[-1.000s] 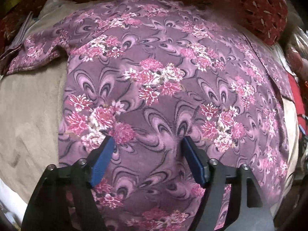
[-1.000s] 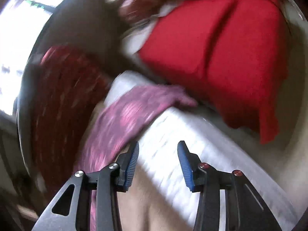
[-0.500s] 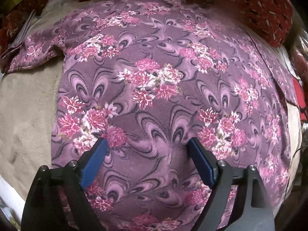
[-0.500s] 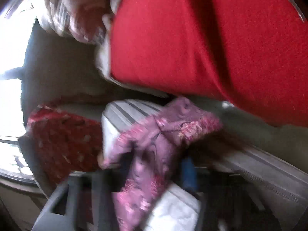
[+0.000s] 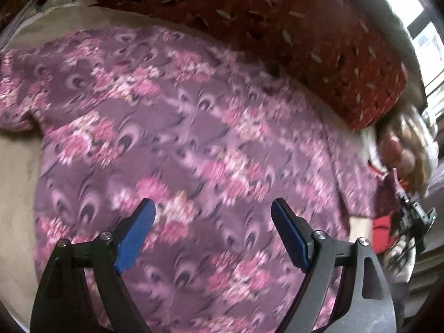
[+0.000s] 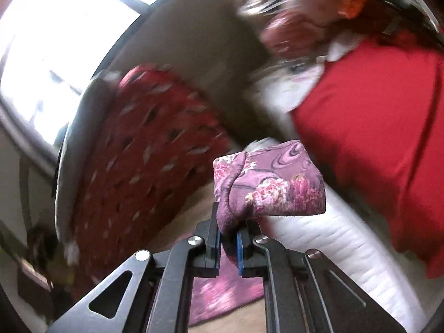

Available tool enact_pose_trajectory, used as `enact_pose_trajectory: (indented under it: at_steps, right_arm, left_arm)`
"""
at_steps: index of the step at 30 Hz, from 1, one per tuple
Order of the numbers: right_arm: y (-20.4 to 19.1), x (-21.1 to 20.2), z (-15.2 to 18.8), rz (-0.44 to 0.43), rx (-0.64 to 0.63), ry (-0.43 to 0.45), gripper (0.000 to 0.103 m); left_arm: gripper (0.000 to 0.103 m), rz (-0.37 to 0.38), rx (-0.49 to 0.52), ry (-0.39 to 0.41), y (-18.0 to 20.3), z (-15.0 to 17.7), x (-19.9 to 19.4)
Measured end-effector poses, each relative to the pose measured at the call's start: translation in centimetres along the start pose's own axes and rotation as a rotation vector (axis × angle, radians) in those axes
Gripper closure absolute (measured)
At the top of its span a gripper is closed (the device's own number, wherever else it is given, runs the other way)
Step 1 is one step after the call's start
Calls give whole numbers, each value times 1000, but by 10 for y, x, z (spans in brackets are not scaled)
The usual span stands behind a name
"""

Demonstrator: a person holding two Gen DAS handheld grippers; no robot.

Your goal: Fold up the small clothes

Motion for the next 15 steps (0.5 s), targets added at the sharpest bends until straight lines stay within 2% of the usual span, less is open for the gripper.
enact_pose_trajectory:
  at_steps: [3,9,15]
  right_arm:
    - [-47,16,27,-22,-77,-57,95]
    - [-145,63,97,-99,-220,-197,95]
    - [-245,107,195,-175,-395,-349,95]
  left_arm:
    - [18,44,-16,24,0,-7,0]
    - [18,6,22,118,-20,-17,-8]
    - [18,-9,-45,160,-49,-39,-16]
Point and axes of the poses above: each gripper's, at about its wrist camera, not at the fingertips, and x roughly the way its jaws point, y to its right, z to its underside, the point moved 8 cm from there along x, roughly the way its jaws point, and after that the axes turned 1 degree about -z, right-handed, at the moved point
